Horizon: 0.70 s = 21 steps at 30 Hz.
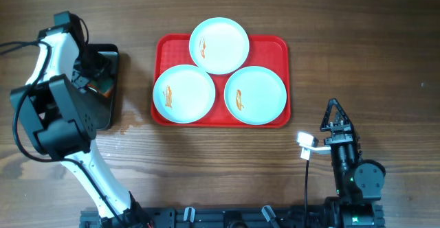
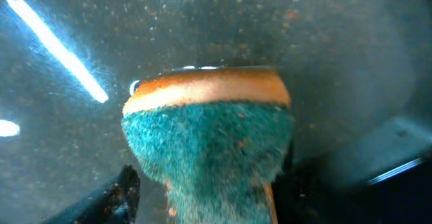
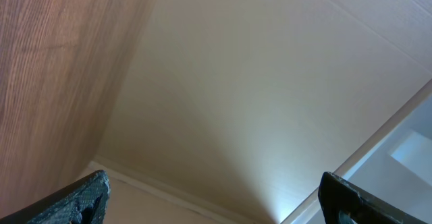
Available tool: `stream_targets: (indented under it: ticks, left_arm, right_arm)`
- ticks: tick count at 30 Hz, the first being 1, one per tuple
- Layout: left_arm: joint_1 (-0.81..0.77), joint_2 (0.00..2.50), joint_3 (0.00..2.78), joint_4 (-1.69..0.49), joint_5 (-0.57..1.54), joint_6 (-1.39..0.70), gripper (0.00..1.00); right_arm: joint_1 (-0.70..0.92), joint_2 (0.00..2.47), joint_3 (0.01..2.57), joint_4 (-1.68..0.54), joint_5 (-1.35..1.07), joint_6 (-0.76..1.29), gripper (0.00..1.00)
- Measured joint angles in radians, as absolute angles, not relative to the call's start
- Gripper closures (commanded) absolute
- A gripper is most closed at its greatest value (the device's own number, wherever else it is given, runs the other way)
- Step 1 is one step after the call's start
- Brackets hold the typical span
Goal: Clean dirty plates on tray and stack at the side
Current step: 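Reach the left gripper to the black tray and grasp the sponge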
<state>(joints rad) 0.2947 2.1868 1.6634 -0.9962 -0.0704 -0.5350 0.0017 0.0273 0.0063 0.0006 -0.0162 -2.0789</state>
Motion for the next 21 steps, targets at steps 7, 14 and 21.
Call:
stream_targets:
  ticks: [7,14,21]
  left_arm:
    - [0.295,2.194,1.656,-0.99,-0.085,-0.529,0.96]
    - [0.3,2.192,1.654,-1.013,-0.085,-0.528,0.96]
    - [0.315,2.041,1.647,-1.018,-0.086,-0.529,0.96]
  right_arm:
    - [0.002,0.027,0.006,0.001,-0.017,-2.079,0.0]
    - [0.002,0.027,0.006,0.001,-0.016,-2.079,0.0]
    - [0.002,0.027,0.006,0.001,-0.016,-2.079,0.0]
